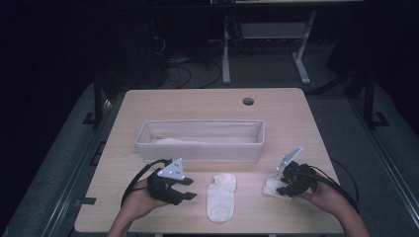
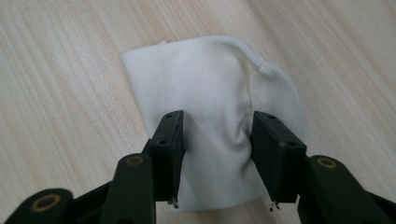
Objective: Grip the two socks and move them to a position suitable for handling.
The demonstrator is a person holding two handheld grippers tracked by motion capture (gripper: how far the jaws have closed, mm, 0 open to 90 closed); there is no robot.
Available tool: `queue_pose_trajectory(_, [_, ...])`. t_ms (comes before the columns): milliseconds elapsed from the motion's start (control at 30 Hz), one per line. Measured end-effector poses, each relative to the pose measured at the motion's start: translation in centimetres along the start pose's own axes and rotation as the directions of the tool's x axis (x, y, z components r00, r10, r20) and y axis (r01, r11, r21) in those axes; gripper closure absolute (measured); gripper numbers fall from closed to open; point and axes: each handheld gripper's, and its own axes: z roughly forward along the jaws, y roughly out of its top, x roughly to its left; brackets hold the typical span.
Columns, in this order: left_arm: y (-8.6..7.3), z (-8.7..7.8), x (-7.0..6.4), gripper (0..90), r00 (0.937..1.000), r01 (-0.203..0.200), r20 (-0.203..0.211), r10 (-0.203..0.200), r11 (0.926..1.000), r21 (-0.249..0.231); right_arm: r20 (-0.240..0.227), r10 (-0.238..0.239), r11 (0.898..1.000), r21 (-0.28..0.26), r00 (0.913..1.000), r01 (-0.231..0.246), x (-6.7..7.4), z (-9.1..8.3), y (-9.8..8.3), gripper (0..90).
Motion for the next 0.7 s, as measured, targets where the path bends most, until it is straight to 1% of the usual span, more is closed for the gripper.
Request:
queue_pose_trajectory(67, [0.0, -0.3, 0.0, 52.6, 0.9999, 0.005, -0.009, -0.005, 1.0, -0.004, 0.004, 0.012, 1.0, -0.002, 0.9999, -0.012, 0.0, 0.0, 0.0, 60.3])
queue_pose_trajectory(133, [0.0, -0.7, -0.1, 52.6, 0.9999, 0.004, -0.014, -0.004, 0.9998, -0.022, 0.009, 0.017, 1.0, -0.004, 0.9998, -0.017, 0.1, 0.0, -0.1, 66.1])
queue_pose_trajectory(200, [0.0, -0.9, -0.1, 52.6, 0.9997, 0.001, -0.023, -0.001, 0.9998, -0.021, 0.012, 0.019, 1.0, -0.003, 0.9997, -0.019, 0.2, -0.1, -0.1, 73.6])
queue_pose_trajectory(233, [0.0, -1.0, -0.1, 52.6, 0.9997, 0.004, -0.023, -0.004, 0.9997, -0.026, 0.013, 0.021, 1.0, -0.003, 0.9997, -0.021, 0.2, -0.1, -0.1, 75.8])
queue_pose_trajectory(333, [-0.2, -1.0, -0.1, 52.2, 0.9997, 0.007, -0.025, -0.007, 0.9998, -0.021, 0.02, 0.024, 1.0, 0.002, 0.9995, -0.024, 0.3, -0.1, 0.0, 80.0])
queue_pose_trajectory(467, [-0.3, -1.1, -0.1, 52.2, 0.9996, 0.01, -0.027, -0.011, 0.9997, -0.022, 0.021, 0.042, 0.999, -0.003, 0.9989, -0.042, 0.4, -0.1, 0.0, 82.0])
queue_pose_trajectory(533, [-0.3, -1.1, 0.1, 52.2, 0.9996, 0.011, -0.026, -0.012, 0.9996, -0.025, -0.009, 0.056, 0.998, -0.013, 0.9984, -0.056, 0.2, -0.3, -0.1, 82.4])
queue_pose_trajectory(567, [-0.3, -1.1, 0.2, 52.2, 0.9995, 0.014, -0.029, -0.015, 0.9996, -0.024, -0.032, 0.059, 0.998, -0.025, 0.9977, -0.06, 0.1, -0.5, -0.1, 82.4])
queue_pose_trajectory(633, [-0.4, -1.1, 0.3, 52.3, 0.9995, 0.016, -0.028, -0.017, 0.9995, -0.027, -0.038, 0.059, 0.997, -0.044, 0.9975, -0.061, 0.2, -0.9, -0.1, 82.5])
queue_pose_trajectory(700, [-0.5, -1.2, 0.4, 52.3, 0.9991, 0.02, -0.036, -0.021, 0.9996, -0.021, -0.04, 0.055, 0.997, -0.057, 0.9977, -0.057, 0.3, -1.5, 0.1, 82.5])
